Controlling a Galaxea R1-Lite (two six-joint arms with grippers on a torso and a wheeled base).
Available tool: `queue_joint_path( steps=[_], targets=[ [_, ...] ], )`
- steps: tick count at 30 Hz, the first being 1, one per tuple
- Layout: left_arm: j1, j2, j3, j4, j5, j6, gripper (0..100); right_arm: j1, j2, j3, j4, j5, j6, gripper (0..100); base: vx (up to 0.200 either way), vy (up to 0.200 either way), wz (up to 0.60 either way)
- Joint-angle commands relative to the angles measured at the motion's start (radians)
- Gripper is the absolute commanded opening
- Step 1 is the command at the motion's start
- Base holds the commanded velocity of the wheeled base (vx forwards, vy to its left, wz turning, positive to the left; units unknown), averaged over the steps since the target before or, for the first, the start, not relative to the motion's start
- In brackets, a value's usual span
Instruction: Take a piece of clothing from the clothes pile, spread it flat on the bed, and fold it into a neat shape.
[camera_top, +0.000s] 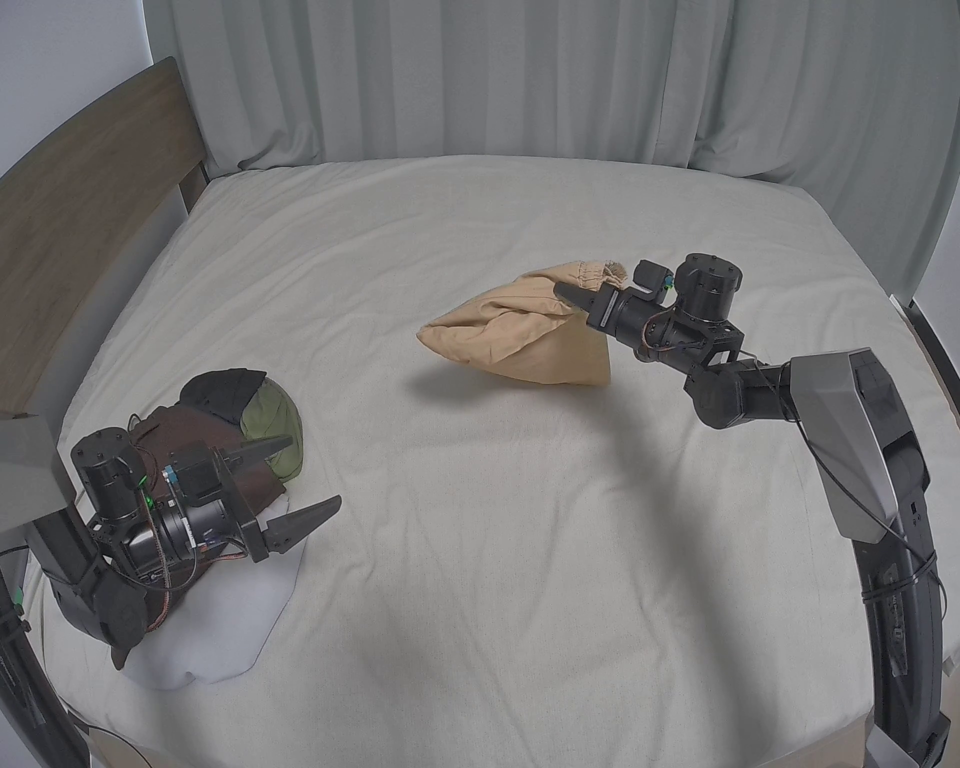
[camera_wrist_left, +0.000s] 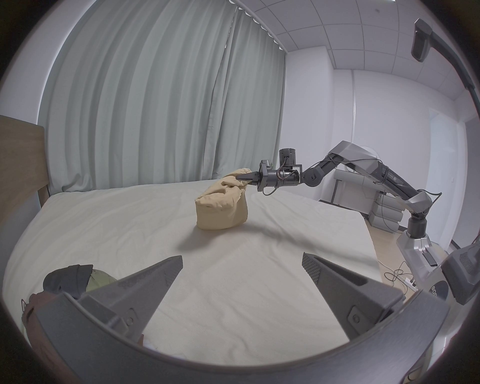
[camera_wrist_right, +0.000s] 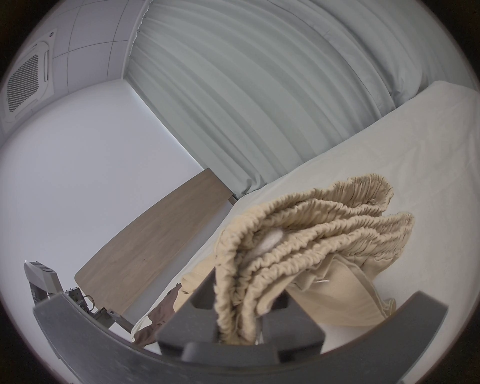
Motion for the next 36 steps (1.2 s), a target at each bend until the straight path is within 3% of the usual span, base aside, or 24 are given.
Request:
queue_joint_path(
  steps=[1, 13, 31, 36],
  targets=[
    [0.0, 0.003, 0.0, -0.001, 0.0, 0.0, 100, -0.004, 0.01, -0.007, 0.011, 0.0, 0.0, 0, 0.0, 0.0, 0.0],
    [0.002, 0.001, 0.0, -0.001, 0.0, 0.0, 100, 0.041, 0.027, -0.007, -0.028, -0.042, -0.011, 0, 0.0, 0.0, 0.0],
    [0.0, -0.004, 0.005, -0.001, 0.0, 0.0, 100, 0.069, 0.041, 0.436, -0.312, -0.089, -0.014, 0, 0.0, 0.0, 0.0],
    [0.0, -0.005, 0.005, -0.001, 0.0, 0.0, 100, 0.066, 0.057, 0.49, -0.362, -0.091, -0.018, 0, 0.0, 0.0, 0.0]
  ],
)
